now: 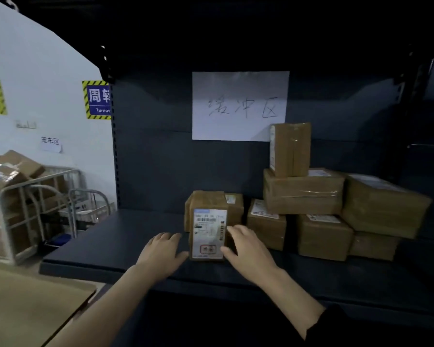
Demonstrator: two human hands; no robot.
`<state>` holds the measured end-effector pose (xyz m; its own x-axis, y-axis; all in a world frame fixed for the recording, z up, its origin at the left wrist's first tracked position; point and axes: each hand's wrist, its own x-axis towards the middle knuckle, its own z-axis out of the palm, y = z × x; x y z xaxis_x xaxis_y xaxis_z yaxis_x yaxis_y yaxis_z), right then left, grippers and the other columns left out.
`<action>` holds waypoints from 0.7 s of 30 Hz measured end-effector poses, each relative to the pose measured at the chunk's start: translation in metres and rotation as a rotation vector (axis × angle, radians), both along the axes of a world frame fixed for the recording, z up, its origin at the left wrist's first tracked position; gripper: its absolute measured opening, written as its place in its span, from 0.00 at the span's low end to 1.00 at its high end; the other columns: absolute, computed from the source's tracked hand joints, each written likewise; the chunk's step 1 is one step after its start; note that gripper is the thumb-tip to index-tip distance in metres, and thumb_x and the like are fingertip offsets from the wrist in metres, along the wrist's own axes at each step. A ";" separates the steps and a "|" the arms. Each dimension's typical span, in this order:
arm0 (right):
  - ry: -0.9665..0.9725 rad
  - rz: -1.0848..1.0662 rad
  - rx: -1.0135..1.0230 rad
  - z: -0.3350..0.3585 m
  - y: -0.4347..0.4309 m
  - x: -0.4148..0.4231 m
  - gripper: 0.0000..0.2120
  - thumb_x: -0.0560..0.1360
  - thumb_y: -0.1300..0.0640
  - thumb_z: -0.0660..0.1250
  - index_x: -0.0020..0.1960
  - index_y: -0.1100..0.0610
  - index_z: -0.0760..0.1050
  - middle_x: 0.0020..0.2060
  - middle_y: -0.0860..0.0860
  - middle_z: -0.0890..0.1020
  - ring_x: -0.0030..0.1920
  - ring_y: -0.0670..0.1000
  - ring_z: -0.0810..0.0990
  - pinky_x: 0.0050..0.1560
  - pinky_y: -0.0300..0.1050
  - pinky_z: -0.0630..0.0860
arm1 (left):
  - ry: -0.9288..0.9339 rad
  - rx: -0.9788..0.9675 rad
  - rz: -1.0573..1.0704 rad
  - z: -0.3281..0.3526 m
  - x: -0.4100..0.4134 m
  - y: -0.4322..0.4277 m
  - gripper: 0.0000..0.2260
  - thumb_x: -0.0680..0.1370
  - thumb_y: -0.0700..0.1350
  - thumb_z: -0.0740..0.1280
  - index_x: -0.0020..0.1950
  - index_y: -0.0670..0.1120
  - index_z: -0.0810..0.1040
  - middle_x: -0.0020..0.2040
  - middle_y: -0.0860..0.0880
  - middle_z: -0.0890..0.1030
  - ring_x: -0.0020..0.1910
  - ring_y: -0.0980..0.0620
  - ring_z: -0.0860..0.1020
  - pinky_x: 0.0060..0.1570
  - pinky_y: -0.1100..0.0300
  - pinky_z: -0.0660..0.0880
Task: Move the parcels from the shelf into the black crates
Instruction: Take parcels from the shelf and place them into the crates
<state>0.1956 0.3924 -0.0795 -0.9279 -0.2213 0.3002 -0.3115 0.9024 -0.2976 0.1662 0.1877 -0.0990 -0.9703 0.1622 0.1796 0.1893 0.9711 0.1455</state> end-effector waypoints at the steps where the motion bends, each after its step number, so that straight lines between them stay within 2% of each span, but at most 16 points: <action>1: -0.012 -0.017 -0.001 -0.003 0.008 -0.001 0.27 0.79 0.48 0.57 0.75 0.56 0.56 0.73 0.51 0.62 0.72 0.51 0.60 0.70 0.44 0.61 | -0.004 0.003 -0.002 0.000 0.000 0.007 0.27 0.79 0.57 0.57 0.74 0.45 0.58 0.72 0.45 0.65 0.73 0.46 0.61 0.71 0.54 0.59; 5: -0.051 -0.051 -0.016 -0.014 0.027 -0.008 0.27 0.79 0.48 0.57 0.75 0.57 0.57 0.73 0.52 0.62 0.72 0.51 0.60 0.70 0.44 0.61 | -0.019 0.048 0.001 -0.001 -0.003 0.021 0.24 0.78 0.56 0.58 0.70 0.45 0.63 0.69 0.45 0.69 0.70 0.47 0.65 0.68 0.55 0.62; 9: -0.079 -0.047 -0.055 -0.021 0.028 -0.019 0.27 0.79 0.49 0.57 0.74 0.56 0.57 0.72 0.52 0.63 0.71 0.51 0.62 0.68 0.43 0.63 | -0.040 0.149 0.011 -0.001 -0.012 0.022 0.24 0.77 0.57 0.60 0.69 0.47 0.63 0.67 0.46 0.72 0.67 0.47 0.68 0.65 0.54 0.66; 12: -0.117 -0.049 -0.106 -0.024 0.020 -0.029 0.27 0.79 0.49 0.58 0.75 0.56 0.56 0.72 0.53 0.64 0.71 0.52 0.63 0.68 0.44 0.65 | -0.095 0.297 0.016 -0.001 -0.015 0.023 0.24 0.77 0.55 0.61 0.70 0.46 0.62 0.68 0.46 0.71 0.67 0.47 0.68 0.64 0.54 0.67; 16: -0.172 -0.015 -0.228 -0.027 0.003 -0.042 0.24 0.79 0.49 0.59 0.73 0.53 0.59 0.68 0.53 0.69 0.67 0.51 0.69 0.66 0.45 0.69 | -0.147 0.512 -0.040 -0.001 -0.019 0.025 0.21 0.79 0.50 0.60 0.70 0.45 0.63 0.67 0.48 0.73 0.64 0.49 0.73 0.55 0.63 0.68; 18: -0.186 0.011 -0.285 -0.029 -0.007 -0.047 0.22 0.79 0.51 0.59 0.71 0.51 0.61 0.66 0.51 0.72 0.64 0.50 0.72 0.64 0.45 0.71 | -0.178 0.606 -0.060 -0.003 -0.023 0.028 0.20 0.80 0.50 0.59 0.71 0.47 0.63 0.66 0.49 0.74 0.63 0.50 0.74 0.56 0.64 0.69; 20: -0.176 0.029 -0.330 -0.030 -0.015 -0.050 0.20 0.79 0.52 0.58 0.70 0.51 0.62 0.65 0.50 0.73 0.63 0.49 0.73 0.63 0.44 0.71 | -0.170 0.710 -0.061 -0.005 -0.026 0.026 0.18 0.80 0.49 0.59 0.69 0.48 0.65 0.64 0.49 0.76 0.58 0.53 0.76 0.57 0.62 0.72; 21: -0.160 0.039 -0.355 -0.029 -0.019 -0.052 0.19 0.79 0.52 0.58 0.70 0.50 0.63 0.64 0.49 0.74 0.62 0.47 0.73 0.62 0.42 0.72 | -0.152 0.758 -0.056 -0.005 -0.026 0.024 0.16 0.80 0.49 0.59 0.68 0.48 0.66 0.62 0.50 0.77 0.55 0.54 0.77 0.54 0.63 0.73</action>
<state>0.1438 0.3737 -0.1085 -0.9622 -0.1656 0.2163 -0.2676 0.7233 -0.6366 0.1405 0.2114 -0.1042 -0.9871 0.0978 0.1266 0.1600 0.5852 0.7949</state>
